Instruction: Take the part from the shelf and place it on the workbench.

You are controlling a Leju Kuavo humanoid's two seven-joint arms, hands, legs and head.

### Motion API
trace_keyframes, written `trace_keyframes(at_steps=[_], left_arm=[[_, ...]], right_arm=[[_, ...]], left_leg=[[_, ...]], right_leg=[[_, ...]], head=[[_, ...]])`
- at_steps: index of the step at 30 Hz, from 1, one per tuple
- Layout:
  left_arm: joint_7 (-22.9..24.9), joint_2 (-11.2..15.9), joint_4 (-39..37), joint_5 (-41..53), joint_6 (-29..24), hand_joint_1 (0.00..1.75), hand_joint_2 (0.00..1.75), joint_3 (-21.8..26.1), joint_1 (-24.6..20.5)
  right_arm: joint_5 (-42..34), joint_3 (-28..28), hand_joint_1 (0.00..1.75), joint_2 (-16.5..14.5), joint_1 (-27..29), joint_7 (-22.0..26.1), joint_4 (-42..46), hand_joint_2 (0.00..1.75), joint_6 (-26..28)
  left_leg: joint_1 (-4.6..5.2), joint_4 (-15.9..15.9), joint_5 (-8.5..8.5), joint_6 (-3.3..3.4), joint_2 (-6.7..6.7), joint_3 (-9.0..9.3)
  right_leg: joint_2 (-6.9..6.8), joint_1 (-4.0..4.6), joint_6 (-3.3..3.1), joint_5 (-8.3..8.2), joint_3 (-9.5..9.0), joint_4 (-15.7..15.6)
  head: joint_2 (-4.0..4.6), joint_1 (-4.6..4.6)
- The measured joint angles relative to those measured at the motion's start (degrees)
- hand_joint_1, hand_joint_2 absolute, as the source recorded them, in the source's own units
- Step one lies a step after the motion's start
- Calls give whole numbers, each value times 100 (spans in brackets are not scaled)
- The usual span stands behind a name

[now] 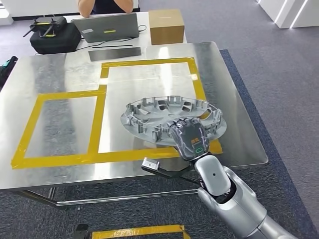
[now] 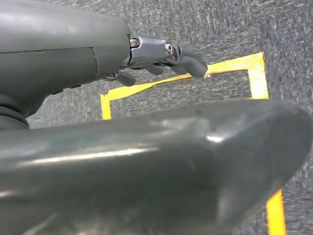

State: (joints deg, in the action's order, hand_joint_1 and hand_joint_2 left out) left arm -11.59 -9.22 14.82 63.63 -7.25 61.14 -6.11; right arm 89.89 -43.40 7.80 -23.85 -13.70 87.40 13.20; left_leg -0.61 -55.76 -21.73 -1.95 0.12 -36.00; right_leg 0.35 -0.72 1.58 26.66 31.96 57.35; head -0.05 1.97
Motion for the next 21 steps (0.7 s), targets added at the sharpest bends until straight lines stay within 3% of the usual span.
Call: trace_keyframes(at_steps=[4, 6, 9, 13, 21], left_arm=[[20, -11, 0, -99, -16, 0, 0, 51, 4], [47, -7, 0, -152, -43, 0, 0, 107, 4], [92, -4, 0, -175, -50, 0, 0, 170, 8], [147, 16, 0, -145, -4, 0, 0, 226, 5], [244, 85, 0, -31, 2, 0, 0, 278, 11]], right_arm=[[1, 34, 175, -29, -2, 35, -17, 175, -8], [1, 43, 175, -61, -5, 92, -26, 175, -20], [1, 132, 175, -175, -5, 347, -84, 175, -71], [1, 445, 175, -401, -57, 756, -377, 175, -140], [1, 1080, 175, -535, -505, 944, -1396, 175, -137]], left_leg=[[12, 21, 13, 32, 36, 9], [27, 21, 4, 69, 52, 9], [35, 21, -8, 122, 57, 8], [44, 19, -6, 148, 56, 8], [43, 19, 30, 168, 56, 8]], right_leg=[[-20, 23, -142, 18, -24, -19], [-36, 15, -139, 7, -53, -69], [-48, 11, -68, -11, -83, -135], [-48, -9, 109, -23, -101, -176], [-49, -7, 151, -43, -93, -165]], head=[[0, -27], [-1, -28], [0, -27], [0, -25], [1, -23]])
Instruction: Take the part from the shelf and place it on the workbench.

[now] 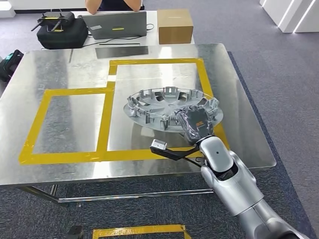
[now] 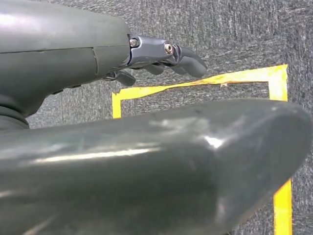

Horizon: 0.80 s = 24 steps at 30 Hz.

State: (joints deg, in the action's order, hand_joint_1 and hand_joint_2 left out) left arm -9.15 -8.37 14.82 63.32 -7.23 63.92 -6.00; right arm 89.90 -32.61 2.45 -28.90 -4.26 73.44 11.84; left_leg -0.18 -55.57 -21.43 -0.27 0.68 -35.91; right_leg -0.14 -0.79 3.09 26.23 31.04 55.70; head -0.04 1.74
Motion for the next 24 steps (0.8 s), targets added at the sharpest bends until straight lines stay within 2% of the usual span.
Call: trace_keyframes(at_steps=[6, 19, 23, 24], left_arm=[[73, 17, 0, 33, 20, 0, 0, 16, 5], [187, 28, 0, 105, 37, 0, 0, 34, 5], [194, 28, 0, 128, 28, 0, 175, 34, 4], [194, 28, 0, 142, 18, 0, 175, 34, 4]], right_arm=[[0, 238, 175, -68, -126, 104, -371, 175, 20], [0, 266, 175, -250, -179, 202, -603, 175, 21], [0, 267, 0, -277, -184, 203, -635, 0, 21], [0, 267, 0, -278, -184, 203, -640, 0, 21]], left_leg=[[-3, 0, 8, -2, 0, 0], [-3, 0, 8, -2, 0, 0], [-3, 0, 8, -2, -1, 0], [-3, 0, 8, -2, -1, 0]], right_leg=[[0, 2, 1, -2, 4, 10], [0, 2, 1, -1, 5, 11], [1, 2, 1, -1, 5, 11], [1, 2, 1, -1, 5, 11]], head=[[-1, -1], [-1, -1], [-1, -1], [-1, -1]])
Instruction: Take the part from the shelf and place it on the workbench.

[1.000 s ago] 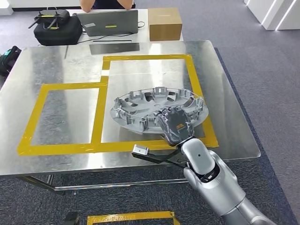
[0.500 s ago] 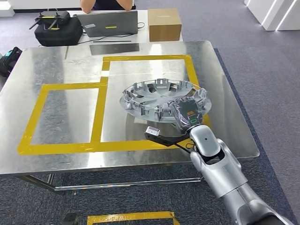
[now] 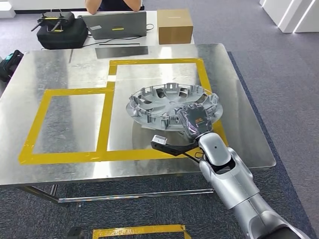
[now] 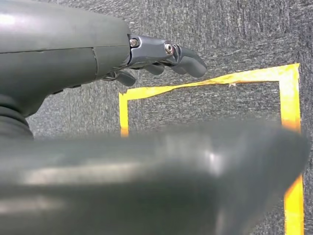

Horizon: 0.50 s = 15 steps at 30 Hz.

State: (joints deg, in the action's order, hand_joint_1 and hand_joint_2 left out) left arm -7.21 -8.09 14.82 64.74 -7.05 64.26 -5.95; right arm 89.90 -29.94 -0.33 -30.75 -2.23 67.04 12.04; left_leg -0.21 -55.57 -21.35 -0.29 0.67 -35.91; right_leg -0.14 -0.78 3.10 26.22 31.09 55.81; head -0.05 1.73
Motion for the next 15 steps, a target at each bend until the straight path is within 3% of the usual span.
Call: trace_keyframes(at_steps=[4, 15], left_arm=[[-3, 0, 0, 72, -40, 0, 0, 0, 0], [54, 0, 0, 136, -81, 0, 0, -2, 1]], right_arm=[[0, -1, 0, 0, 0, -2, -9, 0, 8], [8, -3, 0, -40, 0, 66, -30, 0, 16]], left_leg=[[0, 0, 0, 0, 0, 0], [0, 0, 0, 0, 0, 0]], right_leg=[[0, 0, 0, 0, 0, 0], [0, 0, 0, 0, 0, 0]], head=[[-1, 0], [-1, 0]])
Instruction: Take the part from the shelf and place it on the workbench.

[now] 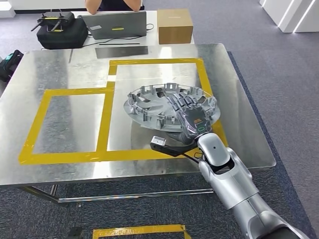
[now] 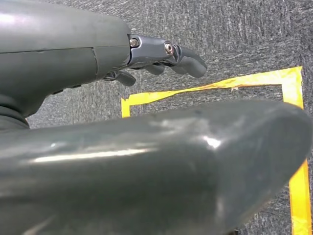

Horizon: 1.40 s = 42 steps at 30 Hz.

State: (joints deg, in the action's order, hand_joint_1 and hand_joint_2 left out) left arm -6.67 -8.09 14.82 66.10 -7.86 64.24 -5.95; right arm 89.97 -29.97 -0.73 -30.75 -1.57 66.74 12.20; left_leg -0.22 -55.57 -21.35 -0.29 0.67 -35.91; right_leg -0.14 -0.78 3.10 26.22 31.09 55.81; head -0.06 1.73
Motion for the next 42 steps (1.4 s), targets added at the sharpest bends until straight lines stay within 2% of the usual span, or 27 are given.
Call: trace_keyframes(at_steps=[12, 17, 19, 21, 23, 24, 25, 26, 27, 29, 30, 31, 34, 35, 36, 38, 39, 40, 41, 42], left_arm=[[47, 14, 0, -8, 6, 0, 0, 0, 0], [46, 21, 0, -11, 20, 0, 0, 0, -1], [44, 23, 0, -11, 30, 0, 0, 0, -4], [37, 26, 0, -10, 37, 0, 0, 0, -12], [32, 31, 0, -9, 40, 0, 0, 1, -14], [31, 32, 0, -9, 41, 0, 0, 2, -13], [31, 32, 0, -9, 41, 0, 0, 4, -10], [31, 33, 0, -9, 41, 0, 0, 7, -9], [31, 32, 0, -9, 41, 0, 0, 9, -9], [29, 32, 0, -9, 41, 0, 0, 11, -10], [28, 32, 0, -9, 41, 0, 0, 12, -11], [28, 35, 0, -10, 41, 0, 0, 13, -12], [28, 49, 0, -11, 38, 0, 0, 33, -7], [28, 51, 0, -11, 35, 0, 0, 46, -3], [29, 51, 0, -11, 33, 0, 0, 57, -1], [29, 45, 0, -10, 30, 0, 0, 70, -3], [29, 44, 0, -9, 30, 0, 0, 72, -5], [29, 44, 0, -9, 30, 0, 0, 73, -7], [29, 45, 0, -9, 30, 0, 0, 76, -7], [29, 46, 0, -9, 30, 0, 0, 79, -8]], right_arm=[[3, -2, 0, -96, -2, 94, -16, 0, -36], [0, -2, 0, -109, -11, 108, -16, 0, -36], [-20, -2, 0, -122, -27, 131, -16, 0, -39], [-52, -1, 0, -131, -44, 174, -16, 0, -46], [-73, 0, 0, -133, -46, 208, -17, 0, -55], [-76, -1, 0, -133, -40, 215, -19, 0, -61], [-79, -2, 0, -134, -34, 221, -19, 0, -67], [-80, -4, 0, -138, -31, 222, -19, 0, -74], [-81, -7, 0, -145, -33, 224, -17, 0, -83], [-103, -14, 0, -169, -57, 229, -14, 0, -103], [-125, -18, 0, -185, -72, 236, -11, 0, -113], [-151, -21, 0, -198, -87, 248, -7, 0, -124], [-240, -25, 0, -237, -101, 300, 1, 0, -155], [-266, -26, 0, -250, -100, 313, 1, 0, -164], [-284, -26, 0, -262, -100, 321, 1, 0, -171], [-302, -27, 0, -280, -98, 327, 1, 0, -180], [-306, -27, 0, -285, -95, 327, 1, 0, -183], [-309, -28, 0, -286, -90, 327, 1, 0, -186], [-312, -28, 0, -286, -86, 327, 1, 0, -190], [-316, -28, 0, -286, -84, 327, 2, 0, -192]], left_leg=[[37, -10, -21, 27, 1, -1], [79, -47, -44, 96, 1, -7], [62, -22, -15, 147, -5, 10], [36, 14, 13, 191, -14, 23], [40, 16, 24, 210, -16, 10], [45, 16, 31, 211, -16, 0], [49, 15, 42, 209, -14, -13], [51, 14, 56, 201, -11, -25], [51, 12, 73, 184, -7, -35], [51, 2, 111, 132, 5, -60], [54, -4, 134, 98, 8, -72], [58, -15, 162, 58, 10, -87], [47, -43, 233, -54, 11, -162], [38, -117, 147, -89, 7, -213], [27, -310, -44, -127, 3, -297], [6, -1028, -595, -191, -5, -538], [-2, -1415, -806, -212, -5, -642], [-7, -1673, -901, -225, -5, -679], [-12, -1746, -879, -231, -5, -624], [-19, -1611, -768, -231, -5, -464]], right_leg=[[-1, -33, 16, 0, -2, -4], [0, -75, 92, -3, -18, -13], [3, -82, 127, 40, 3, 24], [6, -76, 124, 320, 168, 398], [8, -60, 107, 752, 501, 1206], [9, -52, 100, 890, 647, 1565], [9, -44, 91, 926, 716, 1756], [9, -38, 79, 843, 671, 1706], [8, -36, 64, 675, 511, 1430], [11, -31, 33, 373, 33, 610], [19, -23, 16, 282, -130, 334], [29, -15, -2, 254, -197, 184], [46, -3, -98, 169, -96, 189], [41, -9, -140, 121, -57, 195], [34, -18, -180, 68, 0, 192], [26, -22, -228, -37, 132, 193], [21, -20, -234, -90, 205, 195], [15, -19, -232, -140, 276, 196], [10, -19, -223, -191, 345, 198], [7, -21, -209, -241, 410, 199]], head=[[0, 1], [0, 2], [0, 1], [0, -15], [1, -29], [1, -31], [0, -31], [1, -33], [0, -33], [1, -33], [1, -30], [1, -31], [1, -29], [1, -21], [1, -13], [1, 5], [1, 7], [1, 7], [1, 8], [1, 7]])
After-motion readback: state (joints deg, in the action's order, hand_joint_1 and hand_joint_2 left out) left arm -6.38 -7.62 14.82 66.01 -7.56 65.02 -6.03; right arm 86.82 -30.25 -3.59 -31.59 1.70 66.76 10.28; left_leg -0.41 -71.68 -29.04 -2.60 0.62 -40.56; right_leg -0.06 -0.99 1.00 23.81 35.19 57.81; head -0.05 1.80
